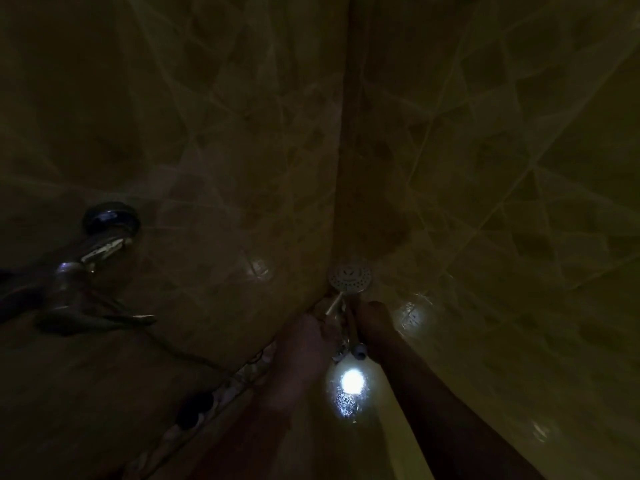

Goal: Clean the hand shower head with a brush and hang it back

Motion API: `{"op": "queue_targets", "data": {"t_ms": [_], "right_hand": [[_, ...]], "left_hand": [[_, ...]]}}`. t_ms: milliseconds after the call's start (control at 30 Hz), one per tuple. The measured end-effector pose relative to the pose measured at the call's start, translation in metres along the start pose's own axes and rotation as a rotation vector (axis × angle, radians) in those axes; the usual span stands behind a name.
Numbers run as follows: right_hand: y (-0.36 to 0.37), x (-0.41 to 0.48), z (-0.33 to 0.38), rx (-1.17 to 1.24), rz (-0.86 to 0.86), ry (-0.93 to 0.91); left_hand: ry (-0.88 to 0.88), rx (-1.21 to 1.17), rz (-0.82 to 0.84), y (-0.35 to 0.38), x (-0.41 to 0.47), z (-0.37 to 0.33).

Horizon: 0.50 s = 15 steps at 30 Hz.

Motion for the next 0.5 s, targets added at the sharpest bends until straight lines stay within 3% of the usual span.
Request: {"op": "queue_targets", "data": {"t_ms": [233,500], "right_hand": [[0.01,-0.013,0.009,-0.018,-0.006,0.014],[0.022,-0.02,0.013,0.068,-0.028,-0.001]], "left_hand": [[-0.063,-0.024,0.014,-0.008,-0.001,0.02],[-0.174,-0.027,-0.061,-0.074,0.003,0.093]]}}
Point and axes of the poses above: each hand's wrist, its own x-axis towards the middle knuckle, its own y-axis out of the palm, z = x × y, the point moved 5 cm from there along x, towards the middle knuckle, and after that the axes turned 3 degrees about x, right-handed, at the moved point
